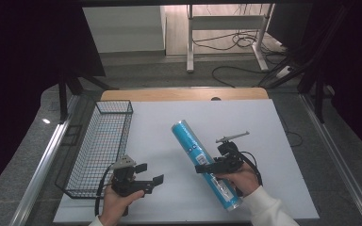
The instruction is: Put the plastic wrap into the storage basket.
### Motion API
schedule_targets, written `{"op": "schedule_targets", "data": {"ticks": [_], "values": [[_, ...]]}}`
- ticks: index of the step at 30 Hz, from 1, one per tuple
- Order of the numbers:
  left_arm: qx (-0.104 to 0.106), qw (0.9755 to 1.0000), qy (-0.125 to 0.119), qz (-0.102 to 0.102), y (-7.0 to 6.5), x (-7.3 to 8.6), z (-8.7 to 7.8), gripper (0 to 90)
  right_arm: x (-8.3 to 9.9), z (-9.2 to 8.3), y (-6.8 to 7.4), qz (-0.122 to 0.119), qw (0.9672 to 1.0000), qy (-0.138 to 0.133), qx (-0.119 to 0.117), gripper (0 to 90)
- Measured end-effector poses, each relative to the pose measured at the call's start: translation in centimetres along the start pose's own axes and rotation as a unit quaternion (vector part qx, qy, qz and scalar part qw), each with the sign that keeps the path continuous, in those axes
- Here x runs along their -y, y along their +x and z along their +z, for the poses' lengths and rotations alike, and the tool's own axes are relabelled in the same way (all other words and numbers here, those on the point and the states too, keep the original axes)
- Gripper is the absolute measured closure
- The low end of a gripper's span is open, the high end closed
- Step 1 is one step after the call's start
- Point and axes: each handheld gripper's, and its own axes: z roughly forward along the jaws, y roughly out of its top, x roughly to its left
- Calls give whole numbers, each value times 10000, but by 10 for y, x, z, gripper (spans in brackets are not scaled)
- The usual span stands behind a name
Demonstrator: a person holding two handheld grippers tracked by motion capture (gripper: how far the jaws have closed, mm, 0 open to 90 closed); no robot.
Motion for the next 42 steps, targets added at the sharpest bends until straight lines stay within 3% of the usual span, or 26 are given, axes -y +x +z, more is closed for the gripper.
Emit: {"op": "schedule_targets", "data": {"ticks": [3, 6, 10, 11, 15, 16, 17, 21, 23, 29, 30, 32, 33, 34, 41, 42], "values": [[284, 9994, -129, -139, -1, -9, 4, 91, 3, 0, 4, 10, 9999, -135, -89, 320], [633, 9970, -263, -370, 0, -20, 9, 80, 6, 1, 12, 0, 9993, -281, -253, 320], [1051, 9907, -415, -760, 4, -34, 20, 67, 6, 4, 23, -124, 9983, -438, -376, 320], [1200, 9877, -452, -899, 5, -37, 24, 67, 6, 4, 24, -145, 9980, -481, -392, 320], [1451, 9807, -373, -1253, 10, -39, 40, 68, 6, 6, 29, -126, 9964, -655, -519, 320], [1496, 9798, -368, -1274, 10, -40, 42, 72, 6, 7, 30, -132, 9962, -678, -527, 320], [1623, 9771, -395, -1320, 11, -40, 47, 73, 6, 8, 31, -165, 9959, -707, -536, 320], [1752, 9743, -367, -1368, 11, -42, 54, 81, 5, 13, 34, -170, 9952, -738, -621, 320], [1936, 9708, -386, -1362, 10, -44, 59, 90, 5, 15, 36, -193, 9950, -752, -628, 320], [2082, 9683, -336, -1341, 8, -45, 66, 125, 3, 25, 42, -213, 9946, -748, -692, 320], [2150, 9670, -330, -1329, 8, -45, 67, 187, 2, 29, 46, -287, 9944, -731, -707, 320], [2185, 9663, -318, -1320, 9, -44, 66, 230, 1, 32, 48, -333, 9943, -717, -711, 320], [2218, 9652, -309, -1350, 10, -44, 66, 230, 1, 32, 48, -333, 9943, -717, -711, 320], [2295, 9623, -275, -1431, 14, -44, 65, 245, 1, 33, 49, -364, 9944, -721, -688, 320], [2293, 9612, -296, -1503, 15, -46, 62, 289, 2, 40, 50, -367, 9940, -724, -739, 316], [2348, 9591, -327, -1546, 16, -46, 60, 301, 3, 41, 51, -384, 9931, -778, -786, 312]]}}
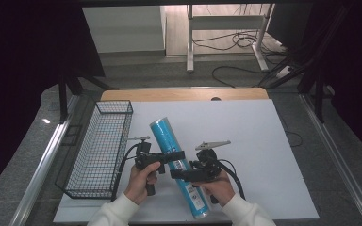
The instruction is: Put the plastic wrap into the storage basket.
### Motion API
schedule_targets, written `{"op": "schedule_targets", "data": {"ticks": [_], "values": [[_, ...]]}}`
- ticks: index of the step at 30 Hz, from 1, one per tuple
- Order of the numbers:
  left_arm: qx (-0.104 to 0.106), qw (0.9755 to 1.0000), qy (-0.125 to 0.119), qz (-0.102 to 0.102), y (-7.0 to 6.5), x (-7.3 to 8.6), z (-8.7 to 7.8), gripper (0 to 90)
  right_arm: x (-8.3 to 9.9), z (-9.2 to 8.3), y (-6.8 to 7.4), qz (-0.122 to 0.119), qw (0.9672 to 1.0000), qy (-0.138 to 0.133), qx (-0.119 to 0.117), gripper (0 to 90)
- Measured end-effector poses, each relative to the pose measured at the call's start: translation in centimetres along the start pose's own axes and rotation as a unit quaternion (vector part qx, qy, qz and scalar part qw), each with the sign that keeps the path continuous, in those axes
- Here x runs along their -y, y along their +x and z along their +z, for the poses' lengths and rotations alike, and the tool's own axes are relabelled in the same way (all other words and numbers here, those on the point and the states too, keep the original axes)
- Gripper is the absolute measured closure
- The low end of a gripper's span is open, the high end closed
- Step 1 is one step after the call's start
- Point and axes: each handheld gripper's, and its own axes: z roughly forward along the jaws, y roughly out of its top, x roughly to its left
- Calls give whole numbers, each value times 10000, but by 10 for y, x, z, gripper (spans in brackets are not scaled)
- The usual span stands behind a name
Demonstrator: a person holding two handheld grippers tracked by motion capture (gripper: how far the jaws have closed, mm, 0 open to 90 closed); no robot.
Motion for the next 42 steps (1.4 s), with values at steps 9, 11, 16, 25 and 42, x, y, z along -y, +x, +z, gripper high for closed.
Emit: {"op": "schedule_targets", "data": {"ticks": [9, 11, 16, 25, 42], "values": [[11, 10000, -80, 11, -2, -5, -11, 316, -2, -10, 14, -233, 9993, -304, 40, 84], [-17, 9999, -99, 26, -2, -6, -16, 317, -4, -16, 15, -247, 9991, -338, 51, 76], [23, 9998, -195, -10, -6, -11, -27, 317, -4, -54, 7, -429, 9972, -583, 211, 71], [-35, 9989, -470, -24, -11, -15, -48, 318, 13, -96, -25, -527, 9909, -711, 1010, 68], [-381, 9978, -528, 134, -28, -32, -86, 319, 40, -104, -60, -609, 9806, -217, 1850, 75]]}}
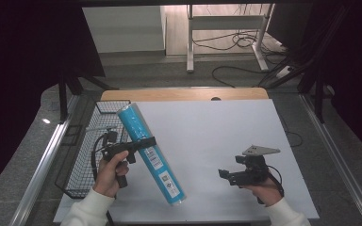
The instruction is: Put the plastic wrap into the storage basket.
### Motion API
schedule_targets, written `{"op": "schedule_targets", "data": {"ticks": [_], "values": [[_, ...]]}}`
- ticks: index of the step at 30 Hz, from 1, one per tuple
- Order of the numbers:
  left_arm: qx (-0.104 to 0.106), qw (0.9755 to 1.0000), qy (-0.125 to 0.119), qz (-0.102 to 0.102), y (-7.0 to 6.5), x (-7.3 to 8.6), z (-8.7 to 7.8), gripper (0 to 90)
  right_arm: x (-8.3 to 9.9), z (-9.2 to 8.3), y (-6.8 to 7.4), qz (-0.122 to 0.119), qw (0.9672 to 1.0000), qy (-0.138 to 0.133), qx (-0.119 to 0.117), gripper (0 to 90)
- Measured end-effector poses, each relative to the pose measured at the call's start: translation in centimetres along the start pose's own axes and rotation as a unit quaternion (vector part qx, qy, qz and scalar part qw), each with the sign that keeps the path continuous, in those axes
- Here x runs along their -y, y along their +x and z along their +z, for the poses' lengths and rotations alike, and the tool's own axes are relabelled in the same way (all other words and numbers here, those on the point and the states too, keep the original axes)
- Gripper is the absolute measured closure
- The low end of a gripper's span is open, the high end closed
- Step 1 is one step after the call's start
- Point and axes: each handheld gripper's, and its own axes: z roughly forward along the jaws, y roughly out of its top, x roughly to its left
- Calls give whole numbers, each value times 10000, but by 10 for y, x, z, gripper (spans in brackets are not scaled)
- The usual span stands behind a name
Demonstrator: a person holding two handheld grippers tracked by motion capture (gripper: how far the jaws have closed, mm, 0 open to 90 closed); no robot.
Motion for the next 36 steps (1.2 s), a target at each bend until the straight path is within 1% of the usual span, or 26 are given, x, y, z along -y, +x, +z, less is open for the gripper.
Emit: {"op": "schedule_targets", "data": {"ticks": [4, 11, 12, 14, 15, 19, 21, 23, 25, 29, 31, 33, 34, 36], "values": [[-91, 10000, -19, -2, -4, -8, -12, 319, 1, 1, 0, -37, 10000, 33, 28, 76], [-355, 9992, -144, 99, -11, -25, -40, 319, 1, 1, -3, 12, 9999, 30, 123, 81], [-445, 9987, -162, 161, -12, -29, -46, 318, 2, 0, -3, 19, 9999, 16, 125, 81], [-572, 9980, -171, 188, -13, -35, -53, 319, 2, 0, -4, 36, 9999, 14, 138, 82], [-694, 9971, -166, 246, -13, -41, -60, 319, 3, 1, -4, 33, 9999, 20, 146, 82], [-826, 9960, -164, 284, -13, -53, -74, 319, 3, 2, -3, 18, 9998, 79, 168, 83], [-866, 9958, -88, 299, -9, -60, -81, 319, 3, 3, -3, 25, 9998, 84, 186, 83], [-972, 9948, -9, 299, -6, -66, -88, 319, 3, 3, -3, 48, 9997, 85, 204, 83], [-1141, 9928, 46, 349, -3, -73, -96, 319, 3, 2, -4, 55, 9997, 73, 212, 83], [-1282, 9910, 141, 362, 1, -82, -110, 319, 3, 3, -4, 97, 9997, 76, 228, 83], [-1440, 9886, 165, 413, 1, -86, -116, 319, 3, 3, -5, 102, 9996, 69, 238, 83], [-1529, 9872, 198, 417, 0, -88, -121, 319, 3, 2, -5, 118, 9996, 79, 253, 84], [-1561, 9867, 199, 410, 0, -90, -124, 319, 3, 2, -5, 118, 9996, 79, 253, 84], [-1579, 9865, 196, 385, 1, -92, -130, 319, 4, 3, -5, 121, 9995, 84, 269, 83]]}}
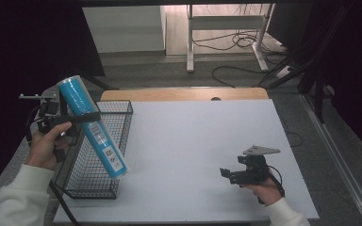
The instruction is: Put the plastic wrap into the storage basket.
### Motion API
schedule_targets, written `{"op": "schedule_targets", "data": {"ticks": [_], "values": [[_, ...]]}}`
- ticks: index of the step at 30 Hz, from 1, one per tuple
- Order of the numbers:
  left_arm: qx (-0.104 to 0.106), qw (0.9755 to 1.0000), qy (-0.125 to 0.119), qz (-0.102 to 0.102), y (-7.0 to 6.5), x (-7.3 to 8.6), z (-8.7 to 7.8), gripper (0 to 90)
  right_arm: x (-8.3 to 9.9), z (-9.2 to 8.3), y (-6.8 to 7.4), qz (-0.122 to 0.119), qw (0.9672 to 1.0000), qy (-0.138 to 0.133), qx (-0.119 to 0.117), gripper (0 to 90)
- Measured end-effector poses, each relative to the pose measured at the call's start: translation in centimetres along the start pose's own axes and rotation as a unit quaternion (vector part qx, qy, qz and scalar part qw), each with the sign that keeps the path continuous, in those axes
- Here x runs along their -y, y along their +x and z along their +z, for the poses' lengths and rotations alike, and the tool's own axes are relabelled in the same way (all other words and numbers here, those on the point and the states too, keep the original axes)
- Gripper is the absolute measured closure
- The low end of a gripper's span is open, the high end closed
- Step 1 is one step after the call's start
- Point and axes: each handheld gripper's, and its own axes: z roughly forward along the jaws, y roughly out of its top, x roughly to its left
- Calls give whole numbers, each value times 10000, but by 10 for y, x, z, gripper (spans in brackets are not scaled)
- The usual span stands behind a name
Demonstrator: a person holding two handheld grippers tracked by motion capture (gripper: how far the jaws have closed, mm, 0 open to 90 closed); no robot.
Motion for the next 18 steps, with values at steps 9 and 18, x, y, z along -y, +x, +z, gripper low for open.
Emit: {"op": "schedule_targets", "data": {"ticks": [9, 18], "values": [[-270, 9996, 55, 36, 12, -4, -22, 319, 1, 1, -1, 21, 10000, 41, 49, 84], [-673, 9976, 150, 33, 26, -6, -34, 319, 1, 3, -1, 12, 9999, 69, 84, 83]]}}
